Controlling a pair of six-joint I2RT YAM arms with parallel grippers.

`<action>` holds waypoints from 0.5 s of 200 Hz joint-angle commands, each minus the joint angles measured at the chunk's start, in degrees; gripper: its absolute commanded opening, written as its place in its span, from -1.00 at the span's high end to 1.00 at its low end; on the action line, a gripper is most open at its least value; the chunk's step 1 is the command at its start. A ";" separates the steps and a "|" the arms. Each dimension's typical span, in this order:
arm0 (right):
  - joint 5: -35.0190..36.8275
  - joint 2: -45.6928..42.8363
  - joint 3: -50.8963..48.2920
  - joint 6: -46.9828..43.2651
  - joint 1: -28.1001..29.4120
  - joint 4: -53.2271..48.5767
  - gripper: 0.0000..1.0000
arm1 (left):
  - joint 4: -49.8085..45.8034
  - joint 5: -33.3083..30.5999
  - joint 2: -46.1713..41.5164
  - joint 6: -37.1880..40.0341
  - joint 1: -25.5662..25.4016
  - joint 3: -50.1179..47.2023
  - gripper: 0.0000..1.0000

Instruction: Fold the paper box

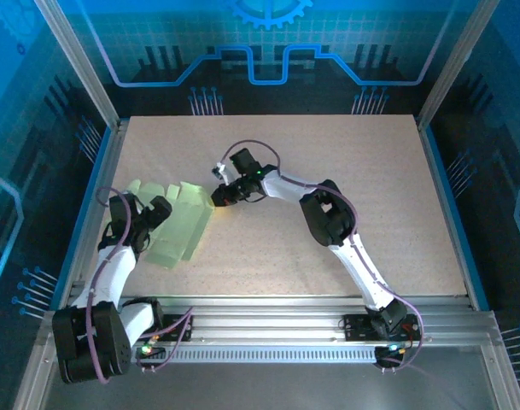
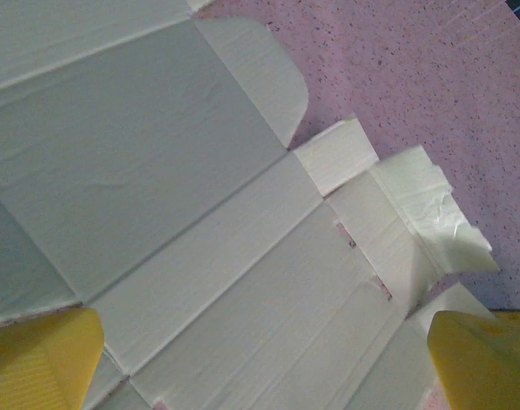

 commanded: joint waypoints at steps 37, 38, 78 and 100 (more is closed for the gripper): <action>3.68 -19.35 -23.50 0.21 -6.92 8.28 1.00 | 1.12 -1.17 0.16 1.69 -5.15 2.70 -0.98; 3.73 -19.69 -23.92 0.22 -7.09 8.38 1.00 | 1.23 -1.18 0.23 1.67 -5.27 2.72 -0.98; 5.17 -29.85 -40.57 0.71 -15.55 11.46 1.00 | 4.20 -2.41 3.32 1.73 -10.05 5.09 -0.98; 7.55 -34.72 -48.79 3.06 -19.46 14.14 1.00 | 8.20 -3.86 6.78 1.90 -13.92 6.50 -0.98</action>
